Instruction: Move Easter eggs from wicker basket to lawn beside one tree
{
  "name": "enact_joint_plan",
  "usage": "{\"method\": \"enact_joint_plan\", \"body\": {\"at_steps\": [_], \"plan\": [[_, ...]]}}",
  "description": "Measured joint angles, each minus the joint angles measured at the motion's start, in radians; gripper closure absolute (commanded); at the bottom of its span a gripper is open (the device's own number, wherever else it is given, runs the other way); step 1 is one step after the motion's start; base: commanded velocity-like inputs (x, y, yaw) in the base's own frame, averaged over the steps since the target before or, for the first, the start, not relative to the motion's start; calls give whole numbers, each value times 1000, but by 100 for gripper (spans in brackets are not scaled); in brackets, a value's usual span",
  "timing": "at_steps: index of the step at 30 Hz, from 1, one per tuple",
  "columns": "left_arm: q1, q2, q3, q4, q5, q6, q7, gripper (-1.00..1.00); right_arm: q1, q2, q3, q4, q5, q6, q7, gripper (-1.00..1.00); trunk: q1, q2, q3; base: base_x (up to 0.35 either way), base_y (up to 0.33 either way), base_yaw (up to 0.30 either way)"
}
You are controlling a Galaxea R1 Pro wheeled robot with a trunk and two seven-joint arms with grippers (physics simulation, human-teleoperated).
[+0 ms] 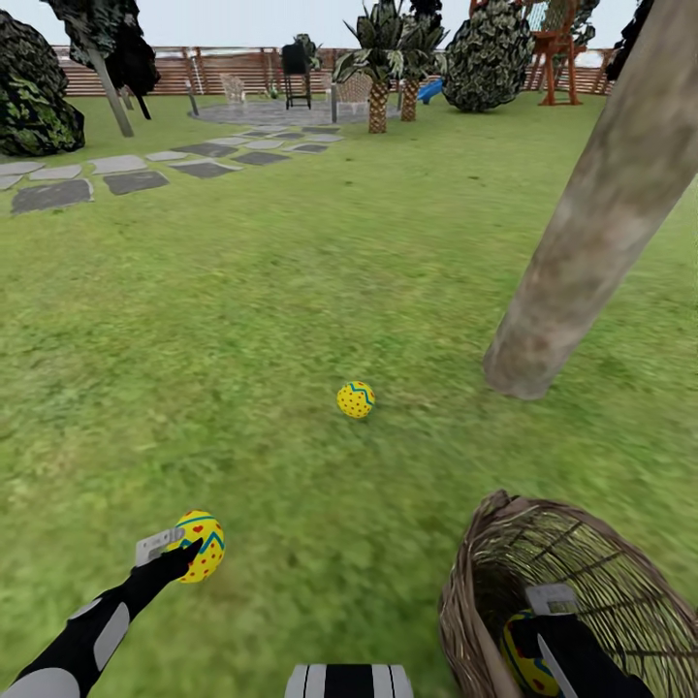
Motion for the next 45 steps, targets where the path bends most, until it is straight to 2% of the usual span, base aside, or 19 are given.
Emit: {"method": "enact_joint_plan", "body": {"at_steps": [4, 14, 32, 33, 36, 39, 41, 43, 45], "plan": [[0, -13, 0, 1, -1, 0, 0, 100, 0, 5, -1, 0, 1, 0, -1, 100, -2, 1, 15, 0, 0, 0], [0, -15, -1, 4, -1, 0, 2, 100, 0, 6, -1, 2, 1, 1, -5, 100, -6, 3, 54, 0, 0, 120], [0, -26, -1, 11, -3, 0, 2, 100, 0, 6, -3, -1, -1, 3, -3, 100, -14, 7, 124, -76, 0, 2], [0, -27, -1, 11, -9, 0, 2, 100, 0, 6, -3, -1, -1, 3, -3, 100, -15, 8, 128, 0, 0, 0], [0, -29, 0, 11, -58, 1, 3, 100, 0, 6, -2, 0, -1, 2, -3, 100, -16, 8, 139, 0, 0, 0], [0, -31, 0, 11, -64, 1, 3, 100, 0, 6, -2, 0, -1, 2, -3, 100, -18, 9, 151, 0, 0, 0], [0, -32, -1, 10, -65, 12, 1, 100, 0, 6, -2, -1, -1, 2, -3, 100, -18, 10, 159, 0, 0, 0], [0, -31, -3, 8, -67, 84, 0, 100, 0, 6, -2, -1, -1, 2, -3, 100, -19, 10, 166, 0, 0, 0], [0, -23, -4, 11, -66, 121, -1, 100, 0, 6, -2, -7, -1, 3, -2, 100, -20, 11, 174, 0, 0, 0]]}}
